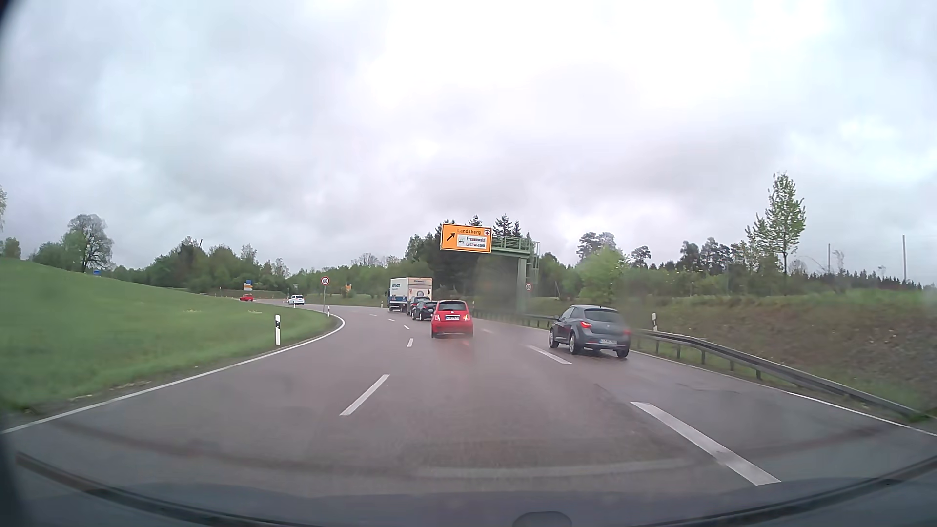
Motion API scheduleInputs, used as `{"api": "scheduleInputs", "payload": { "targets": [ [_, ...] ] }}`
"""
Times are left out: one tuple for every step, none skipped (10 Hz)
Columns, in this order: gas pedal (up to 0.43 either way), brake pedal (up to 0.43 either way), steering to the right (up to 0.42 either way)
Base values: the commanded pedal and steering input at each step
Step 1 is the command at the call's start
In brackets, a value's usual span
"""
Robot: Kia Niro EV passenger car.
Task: Follow the waypoints while adhering to traffic rules and regulations
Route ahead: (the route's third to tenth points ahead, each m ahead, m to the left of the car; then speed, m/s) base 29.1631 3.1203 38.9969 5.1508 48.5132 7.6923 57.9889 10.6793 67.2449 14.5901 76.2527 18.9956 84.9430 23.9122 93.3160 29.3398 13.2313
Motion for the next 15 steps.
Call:
{"api": "scheduleInputs", "payload": {
  "targets": [
    [0.189, 0.000, -0.024],
    [0.189, 0.000, -0.025],
    [0.189, 0.000, -0.025],
    [0.189, 0.000, -0.024],
    [0.177, 0.000, -0.024],
    [0.157, 0.000, -0.025],
    [0.150, 0.000, -0.024],
    [0.150, 0.000, -0.025],
    [0.138, 0.000, -0.024],
    [0.138, 0.000, -0.025],
    [0.138, 0.000, -0.024],
    [0.138, 0.000, -0.025],
    [0.157, 0.000, -0.024],
    [0.177, 0.000, -0.024],
    [0.189, 0.000, -0.024]
  ]
}}
